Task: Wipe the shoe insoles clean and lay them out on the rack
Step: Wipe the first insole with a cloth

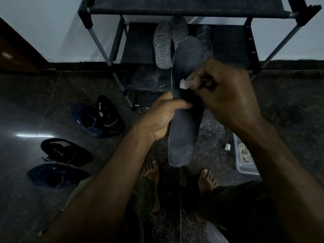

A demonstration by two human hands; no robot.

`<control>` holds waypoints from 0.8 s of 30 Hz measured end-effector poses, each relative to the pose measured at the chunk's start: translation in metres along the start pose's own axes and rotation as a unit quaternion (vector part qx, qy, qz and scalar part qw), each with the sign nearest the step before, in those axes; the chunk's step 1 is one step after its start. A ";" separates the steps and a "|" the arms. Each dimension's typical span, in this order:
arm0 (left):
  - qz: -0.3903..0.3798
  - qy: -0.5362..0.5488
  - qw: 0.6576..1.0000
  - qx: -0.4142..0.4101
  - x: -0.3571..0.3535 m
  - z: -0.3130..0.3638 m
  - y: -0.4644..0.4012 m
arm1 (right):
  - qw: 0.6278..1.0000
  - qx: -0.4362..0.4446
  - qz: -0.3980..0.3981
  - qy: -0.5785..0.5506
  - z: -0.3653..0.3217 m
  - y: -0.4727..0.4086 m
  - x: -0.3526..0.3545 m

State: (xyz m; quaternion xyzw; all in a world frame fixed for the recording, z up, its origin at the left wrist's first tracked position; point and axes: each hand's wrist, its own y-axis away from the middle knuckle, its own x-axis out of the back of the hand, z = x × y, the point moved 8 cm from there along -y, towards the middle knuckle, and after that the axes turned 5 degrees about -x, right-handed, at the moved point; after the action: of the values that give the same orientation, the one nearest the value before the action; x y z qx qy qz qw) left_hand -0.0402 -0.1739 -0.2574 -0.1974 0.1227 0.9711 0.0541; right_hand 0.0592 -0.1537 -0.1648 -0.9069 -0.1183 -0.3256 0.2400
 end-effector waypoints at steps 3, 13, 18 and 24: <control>-0.021 0.005 0.999 -0.024 -0.003 0.004 -0.001 | 0.999 0.015 -0.045 -0.009 -0.007 0.003 -0.014; -0.045 -0.012 0.999 -0.009 -0.013 -0.008 0.003 | 0.998 0.006 0.068 0.006 -0.007 0.003 -0.008; -0.029 -0.010 0.999 -0.031 -0.002 0.000 -0.001 | 0.998 0.032 -0.061 -0.013 -0.014 0.004 -0.015; -0.034 -0.005 0.999 -0.009 -0.010 -0.009 0.002 | 0.998 -0.025 0.051 0.023 0.002 0.002 -0.001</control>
State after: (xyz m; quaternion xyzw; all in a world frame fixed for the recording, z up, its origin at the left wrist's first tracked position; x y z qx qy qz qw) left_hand -0.0281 -0.1784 -0.2608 -0.1975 0.1072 0.9706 0.0862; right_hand 0.0604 -0.1546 -0.1680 -0.9097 -0.0578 -0.3364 0.2364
